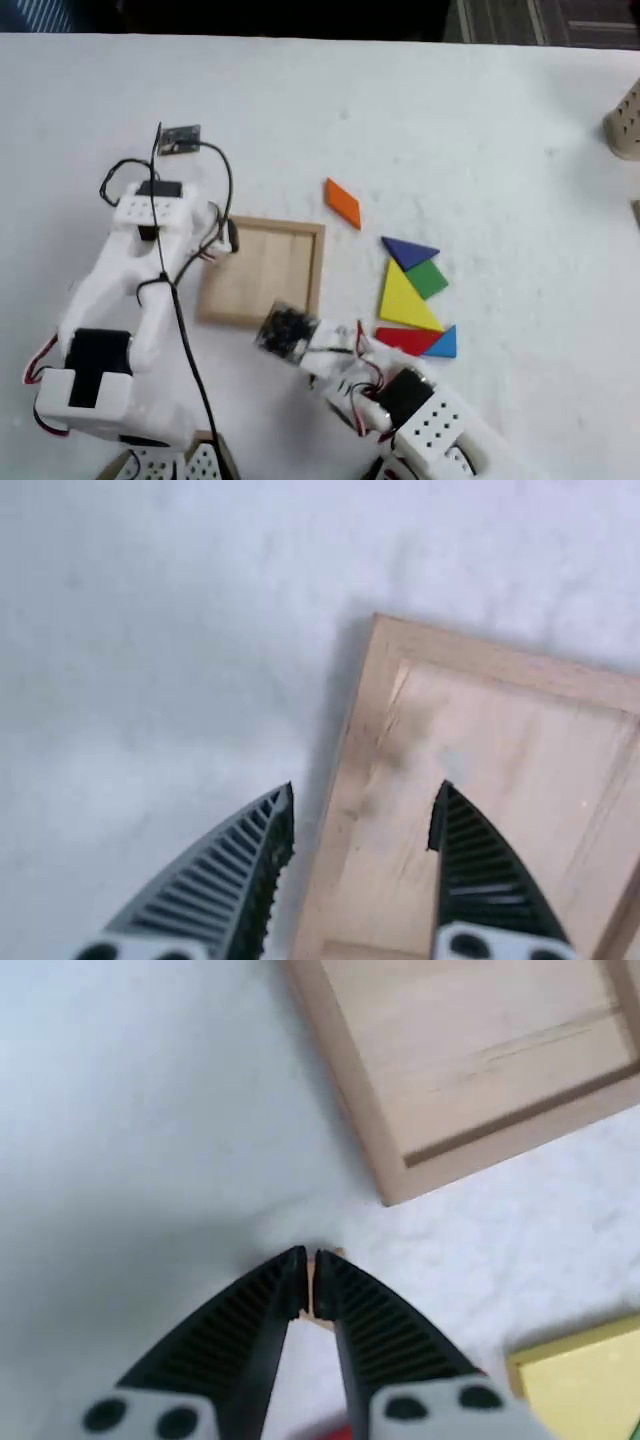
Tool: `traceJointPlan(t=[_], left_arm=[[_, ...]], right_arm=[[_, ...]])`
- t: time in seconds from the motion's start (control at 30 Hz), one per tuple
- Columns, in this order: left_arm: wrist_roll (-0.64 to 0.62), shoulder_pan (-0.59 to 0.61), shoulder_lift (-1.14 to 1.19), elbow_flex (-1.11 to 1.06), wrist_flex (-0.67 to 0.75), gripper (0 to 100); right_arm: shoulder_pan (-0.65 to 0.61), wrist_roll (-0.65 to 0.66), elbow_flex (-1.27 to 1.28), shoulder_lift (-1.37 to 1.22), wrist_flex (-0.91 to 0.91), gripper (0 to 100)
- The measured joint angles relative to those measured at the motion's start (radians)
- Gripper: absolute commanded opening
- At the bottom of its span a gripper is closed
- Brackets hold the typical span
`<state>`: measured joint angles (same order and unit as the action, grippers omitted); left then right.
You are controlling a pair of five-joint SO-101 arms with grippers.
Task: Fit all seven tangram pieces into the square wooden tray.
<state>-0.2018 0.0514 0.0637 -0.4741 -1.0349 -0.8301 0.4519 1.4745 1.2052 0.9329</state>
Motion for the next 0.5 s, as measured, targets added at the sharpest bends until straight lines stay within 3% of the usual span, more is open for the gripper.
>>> traceJointPlan(t=[0.17, 0.5], left_arm=[[0.0, 0.0, 0.0, 0.0, 0.0, 23], [0.002, 0.015, 0.0, -0.012, 0.023, 23]], right_arm=[[-0.014, 0.002, 0.021, 0.0, -0.021, 1.9], [0.21, 0.207, 0.023, 0.0, 0.018, 1.9]])
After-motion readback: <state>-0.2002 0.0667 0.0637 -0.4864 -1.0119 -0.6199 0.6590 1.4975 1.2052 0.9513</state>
